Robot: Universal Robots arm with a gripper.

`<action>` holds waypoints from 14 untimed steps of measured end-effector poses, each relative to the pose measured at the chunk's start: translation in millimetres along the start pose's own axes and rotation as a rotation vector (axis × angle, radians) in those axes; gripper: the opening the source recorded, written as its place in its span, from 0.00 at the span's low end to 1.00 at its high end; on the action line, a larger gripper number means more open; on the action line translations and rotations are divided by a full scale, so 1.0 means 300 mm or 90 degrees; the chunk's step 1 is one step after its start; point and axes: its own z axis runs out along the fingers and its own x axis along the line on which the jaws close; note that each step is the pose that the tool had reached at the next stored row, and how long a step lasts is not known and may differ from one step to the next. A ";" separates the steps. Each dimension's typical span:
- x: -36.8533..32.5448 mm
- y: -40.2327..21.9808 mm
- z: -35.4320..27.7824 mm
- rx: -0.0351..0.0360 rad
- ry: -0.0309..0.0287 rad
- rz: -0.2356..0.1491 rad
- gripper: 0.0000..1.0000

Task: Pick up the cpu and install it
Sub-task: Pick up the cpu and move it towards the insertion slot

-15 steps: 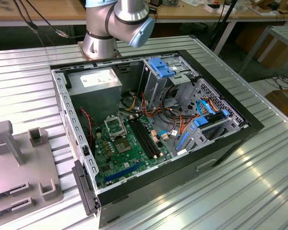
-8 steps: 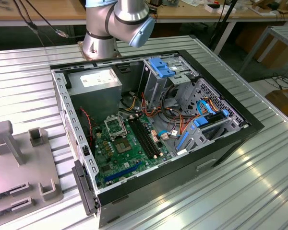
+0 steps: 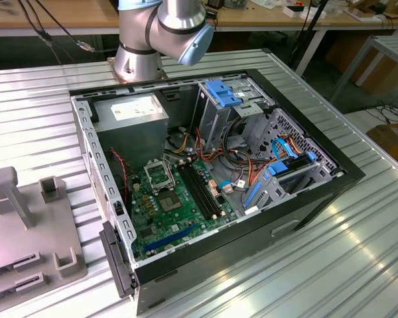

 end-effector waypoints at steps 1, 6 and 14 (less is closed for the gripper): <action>0.000 0.000 0.000 0.0000 0.0000 0.000 0.11; 0.001 0.000 0.000 0.0000 0.0000 0.000 0.29; 0.002 0.000 0.000 0.0000 0.0000 -0.001 0.42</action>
